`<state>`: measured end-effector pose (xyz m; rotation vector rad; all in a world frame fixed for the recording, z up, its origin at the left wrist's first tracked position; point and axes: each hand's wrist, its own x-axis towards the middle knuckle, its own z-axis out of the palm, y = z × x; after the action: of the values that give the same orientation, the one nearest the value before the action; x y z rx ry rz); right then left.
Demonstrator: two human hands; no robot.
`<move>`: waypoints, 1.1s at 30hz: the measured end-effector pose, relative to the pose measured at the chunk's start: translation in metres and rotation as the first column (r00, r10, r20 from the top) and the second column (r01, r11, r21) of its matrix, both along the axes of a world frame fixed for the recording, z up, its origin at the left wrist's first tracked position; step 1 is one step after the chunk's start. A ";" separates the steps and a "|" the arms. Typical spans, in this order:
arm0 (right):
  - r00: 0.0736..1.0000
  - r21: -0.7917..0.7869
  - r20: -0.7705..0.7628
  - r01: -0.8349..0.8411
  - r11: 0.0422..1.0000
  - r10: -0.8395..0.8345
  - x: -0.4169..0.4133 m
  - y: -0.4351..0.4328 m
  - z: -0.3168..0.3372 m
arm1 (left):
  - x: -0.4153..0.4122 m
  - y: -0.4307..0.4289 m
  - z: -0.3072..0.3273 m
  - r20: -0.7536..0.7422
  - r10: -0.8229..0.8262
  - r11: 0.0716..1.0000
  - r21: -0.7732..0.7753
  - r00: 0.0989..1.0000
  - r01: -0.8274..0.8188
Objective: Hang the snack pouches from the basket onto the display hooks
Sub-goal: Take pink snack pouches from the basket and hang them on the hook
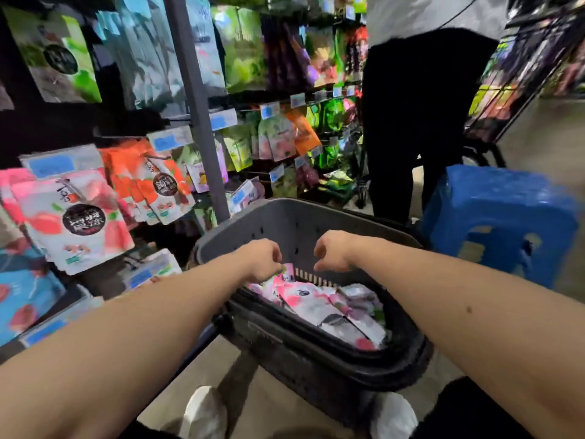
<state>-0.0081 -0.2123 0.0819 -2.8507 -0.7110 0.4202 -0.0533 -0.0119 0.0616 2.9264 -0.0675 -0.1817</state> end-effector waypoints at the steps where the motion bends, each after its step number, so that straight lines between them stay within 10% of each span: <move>1: 1.000 -0.007 -0.014 -0.006 1.000 0.006 0.009 0.002 -0.007 | 0.011 0.001 -0.006 -0.043 -0.026 0.999 0.031 0.999 0.027; 14: 0.971 -0.061 -0.238 0.011 0.998 -0.025 0.078 0.019 -0.111 | 0.127 0.012 -0.094 -0.512 -0.235 0.890 0.229 0.826 0.395; 33: 0.854 -0.346 -0.463 0.074 0.935 -0.239 0.037 0.006 -0.171 | 0.135 -0.016 -0.196 -0.521 -0.544 0.630 0.265 0.658 0.730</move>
<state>0.0289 -0.2066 -0.0892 -2.8407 -0.3227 1.2905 0.0813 -0.0277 -0.1345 3.0698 -1.2048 -1.0356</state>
